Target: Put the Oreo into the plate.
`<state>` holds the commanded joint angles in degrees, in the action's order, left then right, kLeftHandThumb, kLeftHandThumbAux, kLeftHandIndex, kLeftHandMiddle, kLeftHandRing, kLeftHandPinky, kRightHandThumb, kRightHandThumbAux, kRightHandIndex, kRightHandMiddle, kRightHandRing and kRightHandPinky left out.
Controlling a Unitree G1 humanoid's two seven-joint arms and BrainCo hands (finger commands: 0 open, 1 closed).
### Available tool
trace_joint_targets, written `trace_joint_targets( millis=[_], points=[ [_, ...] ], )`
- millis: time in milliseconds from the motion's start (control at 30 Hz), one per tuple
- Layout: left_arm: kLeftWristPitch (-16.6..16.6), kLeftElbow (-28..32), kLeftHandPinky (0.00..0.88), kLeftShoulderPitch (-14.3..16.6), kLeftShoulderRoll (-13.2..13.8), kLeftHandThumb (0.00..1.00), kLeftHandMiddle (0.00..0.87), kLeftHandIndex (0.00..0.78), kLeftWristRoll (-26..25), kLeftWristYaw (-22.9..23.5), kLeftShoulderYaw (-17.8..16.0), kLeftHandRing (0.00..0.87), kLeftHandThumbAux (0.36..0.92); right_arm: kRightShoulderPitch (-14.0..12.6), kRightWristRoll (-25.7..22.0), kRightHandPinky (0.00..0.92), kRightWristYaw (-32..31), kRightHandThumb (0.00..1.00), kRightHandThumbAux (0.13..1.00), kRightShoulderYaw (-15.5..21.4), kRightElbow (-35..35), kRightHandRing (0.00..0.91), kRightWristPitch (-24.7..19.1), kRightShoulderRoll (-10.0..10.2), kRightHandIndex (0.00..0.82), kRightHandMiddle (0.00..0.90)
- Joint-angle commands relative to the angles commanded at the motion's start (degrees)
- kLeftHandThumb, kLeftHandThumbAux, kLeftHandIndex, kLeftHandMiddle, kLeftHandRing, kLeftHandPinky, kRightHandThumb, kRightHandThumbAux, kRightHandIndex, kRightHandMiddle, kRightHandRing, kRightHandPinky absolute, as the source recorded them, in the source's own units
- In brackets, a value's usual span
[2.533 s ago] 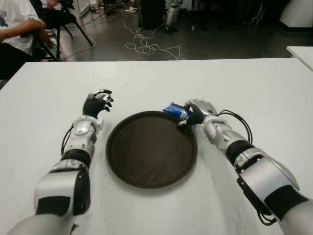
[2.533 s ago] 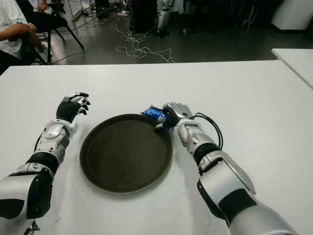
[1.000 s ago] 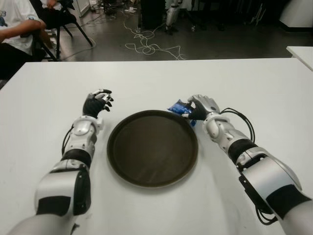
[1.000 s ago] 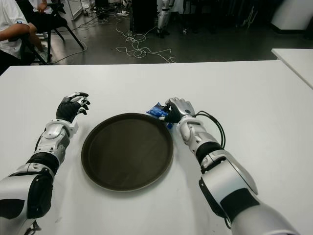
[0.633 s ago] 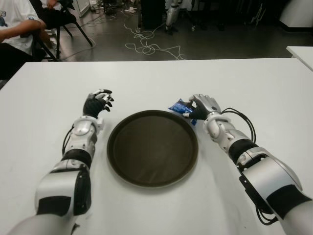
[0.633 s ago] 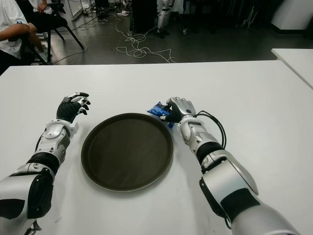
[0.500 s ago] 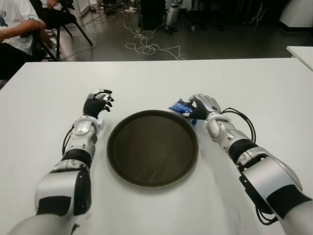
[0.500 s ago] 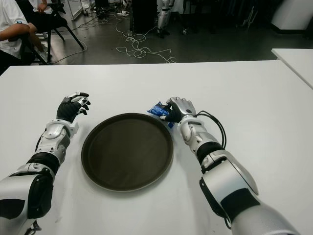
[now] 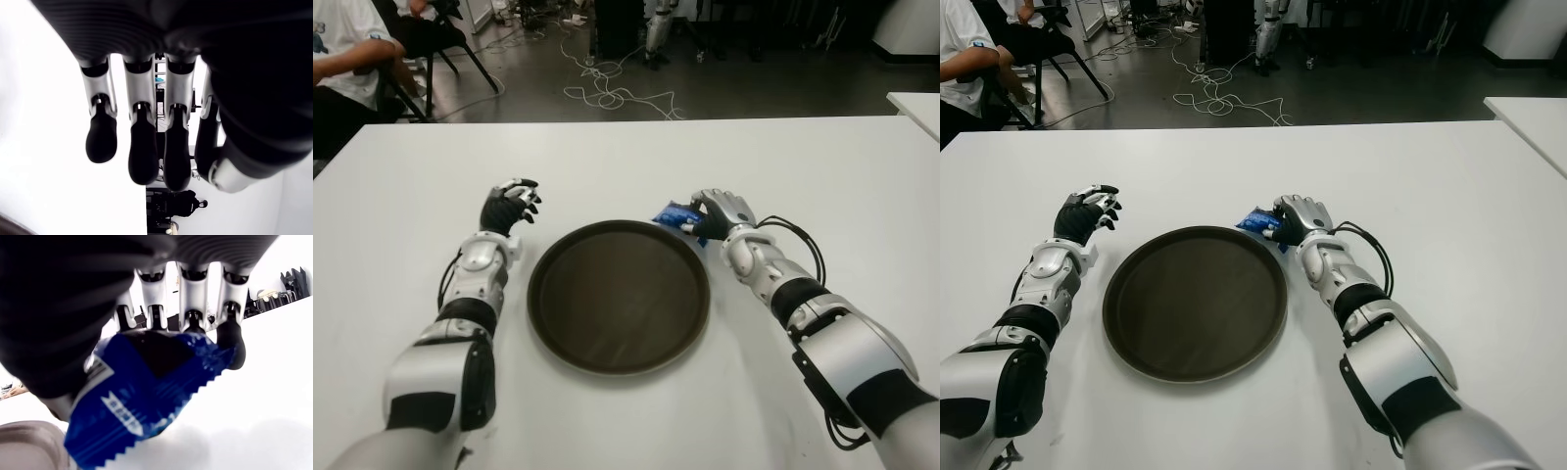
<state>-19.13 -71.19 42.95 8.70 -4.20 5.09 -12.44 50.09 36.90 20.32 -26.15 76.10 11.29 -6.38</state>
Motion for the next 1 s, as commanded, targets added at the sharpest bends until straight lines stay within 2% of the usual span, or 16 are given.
trace_joint_targets(
  millis=[1000],
  points=[
    [0.01, -0.4, 0.645, 0.18, 0.31, 0.698, 0.603, 0.427, 0.35, 0.05, 0.16, 0.627, 0.712, 0.42, -2.1, 0.727, 2.12, 0.698, 0.726, 2.43, -0.92, 0.741, 2.42, 0.59, 0.436, 0.743]
  ],
)
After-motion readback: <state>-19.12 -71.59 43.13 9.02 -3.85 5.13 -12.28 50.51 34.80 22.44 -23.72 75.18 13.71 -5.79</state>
